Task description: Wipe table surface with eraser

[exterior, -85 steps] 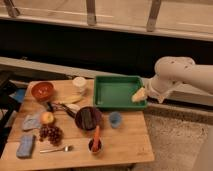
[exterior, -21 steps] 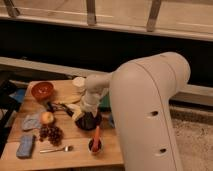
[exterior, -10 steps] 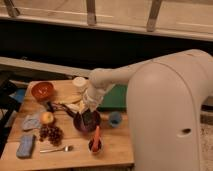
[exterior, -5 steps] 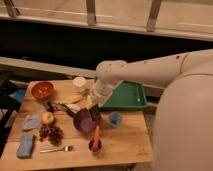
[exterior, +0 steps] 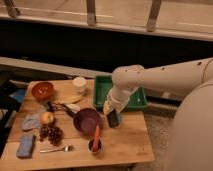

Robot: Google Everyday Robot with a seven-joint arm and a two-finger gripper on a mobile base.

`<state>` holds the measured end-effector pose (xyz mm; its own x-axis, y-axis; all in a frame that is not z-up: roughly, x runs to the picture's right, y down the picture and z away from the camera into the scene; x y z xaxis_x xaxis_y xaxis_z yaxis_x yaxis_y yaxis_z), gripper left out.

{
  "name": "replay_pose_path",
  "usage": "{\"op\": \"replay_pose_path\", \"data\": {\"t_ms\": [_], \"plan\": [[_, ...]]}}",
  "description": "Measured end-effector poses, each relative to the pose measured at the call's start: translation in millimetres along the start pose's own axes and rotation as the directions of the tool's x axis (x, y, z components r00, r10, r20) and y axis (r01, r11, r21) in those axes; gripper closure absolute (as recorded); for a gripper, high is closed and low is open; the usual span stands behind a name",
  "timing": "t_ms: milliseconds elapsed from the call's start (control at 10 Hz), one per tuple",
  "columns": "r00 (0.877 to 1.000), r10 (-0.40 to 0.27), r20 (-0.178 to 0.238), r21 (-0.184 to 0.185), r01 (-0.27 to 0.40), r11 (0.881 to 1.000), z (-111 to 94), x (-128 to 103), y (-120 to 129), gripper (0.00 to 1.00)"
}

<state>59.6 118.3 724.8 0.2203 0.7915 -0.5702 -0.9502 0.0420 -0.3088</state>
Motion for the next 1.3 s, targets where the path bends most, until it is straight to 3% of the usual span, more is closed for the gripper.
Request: {"op": "replay_pose_path", "data": {"t_ms": [300, 600, 1100, 1300], "plan": [[0.99, 0.126, -0.065, 0.039, -0.123, 0.992, 19, 27, -46, 1.0], [0.963, 0.251, -0.1, 0.058, -0.246, 0.968, 28, 55, -81, 1.0], [0.968, 0.232, -0.1, 0.055, -0.227, 0.972, 30, 53, -75, 1.0], [0.973, 0.204, -0.11, 0.072, -0.197, 0.978, 38, 51, -65, 1.0]]}}
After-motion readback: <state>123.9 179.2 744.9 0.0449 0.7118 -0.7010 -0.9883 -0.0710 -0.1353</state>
